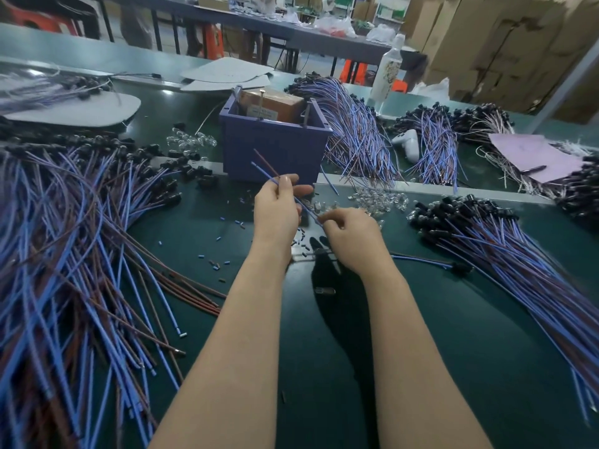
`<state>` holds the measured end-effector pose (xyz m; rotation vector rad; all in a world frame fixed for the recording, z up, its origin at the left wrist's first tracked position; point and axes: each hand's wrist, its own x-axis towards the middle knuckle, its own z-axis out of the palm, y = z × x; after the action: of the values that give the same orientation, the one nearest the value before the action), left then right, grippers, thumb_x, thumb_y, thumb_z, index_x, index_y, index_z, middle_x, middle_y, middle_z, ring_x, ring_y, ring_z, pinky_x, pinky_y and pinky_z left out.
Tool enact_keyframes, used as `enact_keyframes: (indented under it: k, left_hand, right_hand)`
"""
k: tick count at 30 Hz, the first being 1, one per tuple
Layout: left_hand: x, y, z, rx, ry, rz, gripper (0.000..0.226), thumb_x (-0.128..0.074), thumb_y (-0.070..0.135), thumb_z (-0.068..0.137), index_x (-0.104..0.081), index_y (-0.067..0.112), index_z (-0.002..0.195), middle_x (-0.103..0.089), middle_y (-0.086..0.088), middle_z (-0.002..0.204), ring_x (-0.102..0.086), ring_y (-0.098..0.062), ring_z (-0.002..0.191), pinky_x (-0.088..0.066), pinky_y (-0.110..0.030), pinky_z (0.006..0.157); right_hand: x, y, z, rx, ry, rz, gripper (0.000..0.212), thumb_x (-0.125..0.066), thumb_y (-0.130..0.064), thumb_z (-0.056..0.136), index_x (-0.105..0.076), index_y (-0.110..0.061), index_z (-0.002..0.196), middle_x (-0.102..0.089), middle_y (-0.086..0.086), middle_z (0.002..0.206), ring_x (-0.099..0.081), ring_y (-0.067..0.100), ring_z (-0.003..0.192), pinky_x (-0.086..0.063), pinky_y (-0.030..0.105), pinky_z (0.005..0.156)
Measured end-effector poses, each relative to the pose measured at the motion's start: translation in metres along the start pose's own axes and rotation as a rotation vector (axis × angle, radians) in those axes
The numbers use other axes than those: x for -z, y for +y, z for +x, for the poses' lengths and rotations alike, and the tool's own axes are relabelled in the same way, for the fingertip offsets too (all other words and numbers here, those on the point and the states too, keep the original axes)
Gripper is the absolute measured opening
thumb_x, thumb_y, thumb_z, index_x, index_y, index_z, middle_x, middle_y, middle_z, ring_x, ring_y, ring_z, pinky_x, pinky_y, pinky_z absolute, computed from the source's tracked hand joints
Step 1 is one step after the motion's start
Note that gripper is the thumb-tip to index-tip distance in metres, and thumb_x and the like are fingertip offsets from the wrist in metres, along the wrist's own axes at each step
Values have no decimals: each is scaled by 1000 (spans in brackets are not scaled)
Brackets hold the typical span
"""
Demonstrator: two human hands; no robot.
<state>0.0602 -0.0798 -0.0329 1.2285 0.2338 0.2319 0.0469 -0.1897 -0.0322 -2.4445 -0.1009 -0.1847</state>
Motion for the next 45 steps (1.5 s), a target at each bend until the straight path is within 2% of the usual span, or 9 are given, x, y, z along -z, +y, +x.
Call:
enact_keyframes:
  k: [5, 7, 9, 15, 20, 25, 30, 36, 45]
  left_hand:
    - [0, 0, -2, -18, -28, -65, 27, -39, 14, 102, -57, 14, 81, -66, 2, 72, -43, 1, 41, -43, -14, 48]
    - [2, 0, -1, -42, 11, -107, 25, -41, 15, 101, -58, 14, 82, -66, 3, 71, -40, 0, 42, -41, -15, 47]
    - [5, 2, 2, -76, 76, -164, 26, -40, 16, 102, -57, 13, 82, -67, 4, 67, -38, -2, 42, -37, -15, 46]
    - [11, 1, 5, -109, 243, -140, 25, -36, 17, 103, -49, 13, 83, -68, 5, 62, -46, 0, 40, -43, -13, 46]
    - [13, -5, 6, -184, 311, 80, 29, -36, 16, 103, -51, 10, 79, -66, -4, 68, -58, -1, 41, -48, -15, 47]
    - [14, -9, 5, -254, 327, 295, 28, -39, 19, 102, -55, 8, 82, -64, 3, 62, -65, -12, 56, -57, -35, 69]
    - [12, -10, 6, -195, 360, 247, 29, -38, 18, 102, -54, 10, 80, -65, 2, 63, -62, -6, 49, -57, -33, 67]
    - [12, -9, 6, -164, 409, 177, 28, -37, 19, 102, -54, 11, 81, -65, 6, 65, -53, 1, 39, -52, -28, 64]
    - [11, -8, 7, -128, 478, 61, 25, -37, 18, 102, -53, 9, 86, -66, 5, 70, -51, 2, 37, -49, -28, 64]
  right_hand:
    - [-11, -12, -5, 158, 7, 115, 28, -43, -21, 100, -65, -5, 92, -62, 4, 76, -54, 21, 73, -45, 35, 71]
    - [-11, -8, -4, 165, 27, 87, 27, -45, -21, 100, -67, -7, 94, -50, -9, 62, -44, 7, 59, -38, 21, 59]
    - [-10, -2, -2, 156, 40, 77, 26, -47, -22, 99, -69, -8, 96, -42, -13, 57, -39, 2, 55, -28, 21, 54]
    - [-4, 3, -3, 155, 41, 74, 26, -49, -24, 98, -69, -9, 95, -41, -11, 57, -39, 5, 57, -29, 23, 55]
    - [-3, 5, -3, 153, 60, 73, 25, -49, -23, 98, -69, -11, 90, -37, -10, 54, -35, 2, 51, -30, 10, 51]
    - [-2, 7, -2, 148, 104, 65, 27, -47, -22, 99, -68, -9, 89, -39, -12, 59, -38, 4, 58, -28, 18, 55]
    - [-4, 6, -1, 137, 109, 64, 26, -46, -22, 99, -68, -10, 90, -42, -10, 65, -42, 16, 72, -23, 26, 62]
    - [-4, 4, -1, 144, 64, 62, 27, -45, -24, 99, -67, -11, 92, -40, -10, 64, -38, 12, 65, -23, 26, 59]
    - [-5, -1, 0, 172, 25, 75, 26, -46, -23, 99, -67, -9, 94, -37, -13, 62, -32, -1, 57, -26, 7, 55]
